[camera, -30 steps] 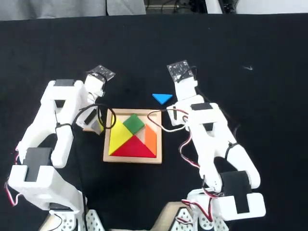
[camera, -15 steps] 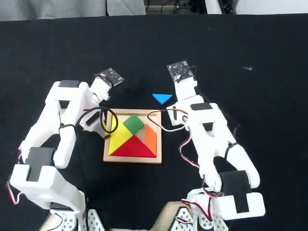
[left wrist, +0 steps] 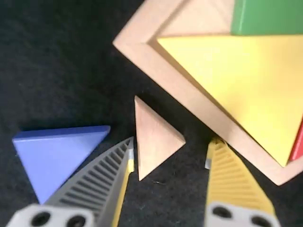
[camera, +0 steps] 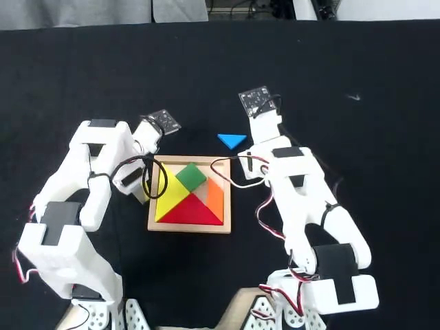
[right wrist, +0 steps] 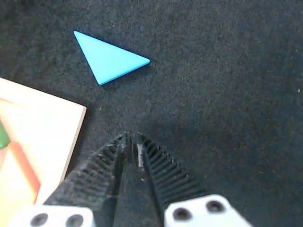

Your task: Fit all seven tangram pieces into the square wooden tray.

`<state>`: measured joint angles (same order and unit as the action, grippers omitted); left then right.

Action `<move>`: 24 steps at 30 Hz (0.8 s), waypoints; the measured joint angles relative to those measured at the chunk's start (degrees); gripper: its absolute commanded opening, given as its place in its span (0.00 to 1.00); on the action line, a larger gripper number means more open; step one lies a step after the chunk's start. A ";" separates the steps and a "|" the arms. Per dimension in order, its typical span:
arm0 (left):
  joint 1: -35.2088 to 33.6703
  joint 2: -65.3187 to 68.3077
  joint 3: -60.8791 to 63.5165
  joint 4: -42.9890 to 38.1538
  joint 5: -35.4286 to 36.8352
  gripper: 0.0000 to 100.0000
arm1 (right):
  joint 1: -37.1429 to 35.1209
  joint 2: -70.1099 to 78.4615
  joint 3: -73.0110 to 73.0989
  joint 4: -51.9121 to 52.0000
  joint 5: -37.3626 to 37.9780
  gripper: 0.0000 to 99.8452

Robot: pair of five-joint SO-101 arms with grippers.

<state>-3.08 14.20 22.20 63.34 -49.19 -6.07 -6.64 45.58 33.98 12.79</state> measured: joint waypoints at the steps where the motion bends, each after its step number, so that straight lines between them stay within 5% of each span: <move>1: 0.00 0.53 -0.53 0.70 0.00 0.25 | 0.00 0.00 0.00 0.00 0.00 0.01; 18: 0.88 5.27 -7.30 4.75 9.58 0.25 | 0.00 0.00 0.00 0.00 0.00 0.01; 24: 1.05 5.27 -7.38 4.75 9.93 0.12 | 0.00 0.00 0.00 0.00 0.00 0.01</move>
<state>-2.02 19.47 14.81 68.09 -39.25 -6.07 -6.64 45.58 33.98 12.79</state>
